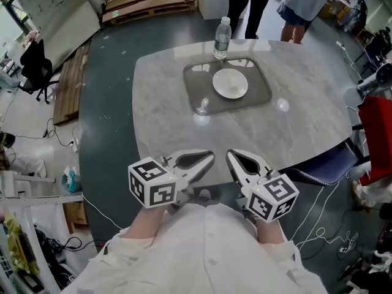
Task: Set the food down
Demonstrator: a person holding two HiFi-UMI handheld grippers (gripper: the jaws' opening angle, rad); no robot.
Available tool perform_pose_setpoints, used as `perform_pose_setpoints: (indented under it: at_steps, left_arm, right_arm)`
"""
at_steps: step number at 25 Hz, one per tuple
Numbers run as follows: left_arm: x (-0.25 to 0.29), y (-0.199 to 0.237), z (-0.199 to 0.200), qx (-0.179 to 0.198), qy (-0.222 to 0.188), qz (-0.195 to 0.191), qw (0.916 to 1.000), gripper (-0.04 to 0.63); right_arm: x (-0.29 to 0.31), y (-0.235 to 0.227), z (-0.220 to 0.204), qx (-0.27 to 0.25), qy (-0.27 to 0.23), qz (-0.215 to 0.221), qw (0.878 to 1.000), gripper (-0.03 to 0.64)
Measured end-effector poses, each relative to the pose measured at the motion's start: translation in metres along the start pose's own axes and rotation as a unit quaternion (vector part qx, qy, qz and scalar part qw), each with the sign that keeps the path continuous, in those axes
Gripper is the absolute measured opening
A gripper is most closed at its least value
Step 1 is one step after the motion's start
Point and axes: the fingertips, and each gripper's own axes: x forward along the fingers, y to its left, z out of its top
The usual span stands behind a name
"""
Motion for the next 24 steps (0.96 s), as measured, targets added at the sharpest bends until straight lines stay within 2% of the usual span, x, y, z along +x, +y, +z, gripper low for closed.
perform_pose_setpoints:
  at_steps: [7, 15, 24]
  left_arm:
    - [0.006, 0.001, -0.007, -0.008, 0.01, -0.006, 0.9999, 0.031]
    - [0.011, -0.002, -0.019, -0.006, 0.032, -0.011, 0.9994, 0.031]
    - [0.018, 0.003, -0.031, -0.007, 0.051, -0.007, 0.9987, 0.031]
  right_arm:
    - [-0.001, -0.011, -0.004, -0.005, 0.015, 0.005, 1.0, 0.002]
    - [-0.013, -0.003, -0.025, -0.024, 0.068, 0.063, 0.995, 0.002]
    - [-0.016, -0.011, -0.035, -0.053, 0.112, 0.088, 0.988, 0.002]
